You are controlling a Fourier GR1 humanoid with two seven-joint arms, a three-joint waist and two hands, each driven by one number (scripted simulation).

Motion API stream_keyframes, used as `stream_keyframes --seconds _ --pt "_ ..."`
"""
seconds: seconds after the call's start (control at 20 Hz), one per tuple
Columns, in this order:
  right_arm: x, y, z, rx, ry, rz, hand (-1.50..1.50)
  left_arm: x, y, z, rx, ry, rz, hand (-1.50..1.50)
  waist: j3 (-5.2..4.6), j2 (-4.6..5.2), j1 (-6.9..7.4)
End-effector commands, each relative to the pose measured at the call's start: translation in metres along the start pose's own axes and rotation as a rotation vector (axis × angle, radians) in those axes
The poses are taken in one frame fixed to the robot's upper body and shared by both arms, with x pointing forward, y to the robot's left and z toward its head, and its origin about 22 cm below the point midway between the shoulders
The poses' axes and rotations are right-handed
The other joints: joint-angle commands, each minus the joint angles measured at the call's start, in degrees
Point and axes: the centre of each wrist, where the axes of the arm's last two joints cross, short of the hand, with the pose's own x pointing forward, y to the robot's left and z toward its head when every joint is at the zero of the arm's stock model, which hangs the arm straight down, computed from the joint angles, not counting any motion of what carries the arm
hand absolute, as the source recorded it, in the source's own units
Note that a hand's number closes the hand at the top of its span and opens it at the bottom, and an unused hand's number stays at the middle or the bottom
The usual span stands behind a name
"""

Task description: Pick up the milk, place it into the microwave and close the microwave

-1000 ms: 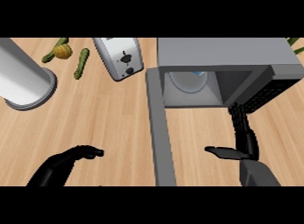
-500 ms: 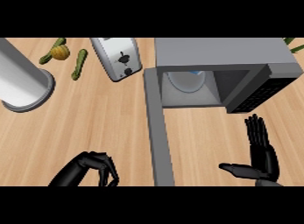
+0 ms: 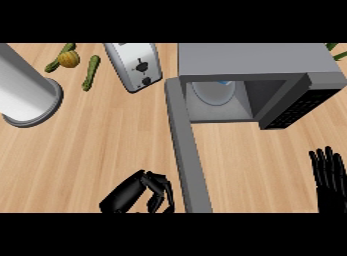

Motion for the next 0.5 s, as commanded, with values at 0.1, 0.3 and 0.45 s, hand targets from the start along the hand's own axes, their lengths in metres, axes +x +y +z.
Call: stream_keyframes --seconds 0.1,0.3,0.45 --pt "0.046 -0.005 0.02 0.013 -0.032 -0.021 -1.5 -0.007 -0.043 -0.043 -0.067 -0.016 -0.003 1.5 0.05 0.19 0.35" --pt "0.068 -0.009 -0.007 0.076 -0.051 -0.048 -1.5 -0.019 -0.063 -0.06 -0.1 -0.027 -0.034 1.5 0.02 0.37 0.16" --pt "0.091 -0.005 0.011 0.1 -0.064 -0.065 -1.5 -0.012 -0.058 -0.086 -0.08 0.015 -0.041 1.5 -0.06 0.53 -1.58"
